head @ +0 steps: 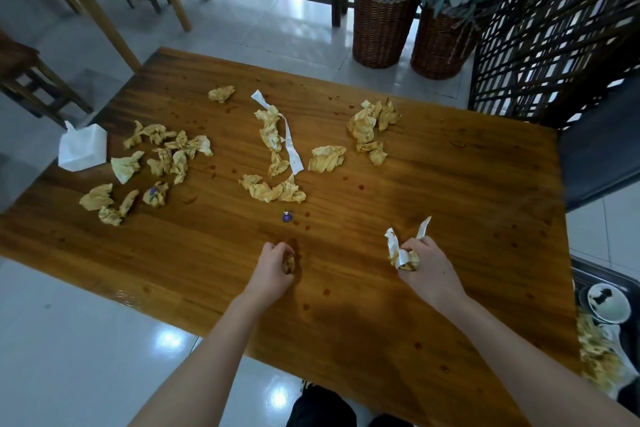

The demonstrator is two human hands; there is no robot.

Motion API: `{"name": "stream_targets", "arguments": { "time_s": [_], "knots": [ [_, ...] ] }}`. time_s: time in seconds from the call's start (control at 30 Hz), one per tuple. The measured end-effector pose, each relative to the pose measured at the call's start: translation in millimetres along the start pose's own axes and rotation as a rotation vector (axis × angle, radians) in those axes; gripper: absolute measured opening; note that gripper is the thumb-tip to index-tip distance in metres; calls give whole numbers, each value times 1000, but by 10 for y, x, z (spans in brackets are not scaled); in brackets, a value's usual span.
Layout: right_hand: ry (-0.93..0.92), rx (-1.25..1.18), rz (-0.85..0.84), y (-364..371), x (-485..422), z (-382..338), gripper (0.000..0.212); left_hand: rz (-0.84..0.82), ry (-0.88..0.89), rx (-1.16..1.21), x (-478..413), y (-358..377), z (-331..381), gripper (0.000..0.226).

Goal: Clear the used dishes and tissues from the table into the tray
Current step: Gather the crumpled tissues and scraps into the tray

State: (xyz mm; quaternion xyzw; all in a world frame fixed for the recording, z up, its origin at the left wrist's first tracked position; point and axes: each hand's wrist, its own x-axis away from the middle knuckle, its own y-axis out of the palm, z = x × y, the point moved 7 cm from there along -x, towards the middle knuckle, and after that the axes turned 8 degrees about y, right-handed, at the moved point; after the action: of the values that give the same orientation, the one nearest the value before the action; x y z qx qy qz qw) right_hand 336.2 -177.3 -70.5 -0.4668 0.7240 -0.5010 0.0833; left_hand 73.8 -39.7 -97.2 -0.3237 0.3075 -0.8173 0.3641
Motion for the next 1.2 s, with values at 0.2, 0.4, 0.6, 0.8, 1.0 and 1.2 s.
{"name": "stream_targets", "arguments": {
  "time_s": [0.2, 0.4, 0.6, 0.8, 1.0, 1.2],
  "knots": [
    [16, -47, 18, -74, 18, -22, 30, 121, -11, 74, -306, -303, 106, 61],
    [69, -63, 44, -29, 15, 9, 33, 69, 41, -44, -727, -369, 160, 60],
    [131, -103, 42, 47, 34, 137, 27, -58, 73, -147, -892, -254, 66, 55],
    [146, -119, 67, 48, 70, 168, 29, -92, 77, -154, -900, -301, 103, 37],
    [139, -131, 115, -130, 137, 260, 30, -60, 254, -150, -862, -265, 701, 34],
    [144, -164, 221, -623, 309, 624, 30, -146, 421, -162, -812, 310, 1709, 40]
  ]
}}
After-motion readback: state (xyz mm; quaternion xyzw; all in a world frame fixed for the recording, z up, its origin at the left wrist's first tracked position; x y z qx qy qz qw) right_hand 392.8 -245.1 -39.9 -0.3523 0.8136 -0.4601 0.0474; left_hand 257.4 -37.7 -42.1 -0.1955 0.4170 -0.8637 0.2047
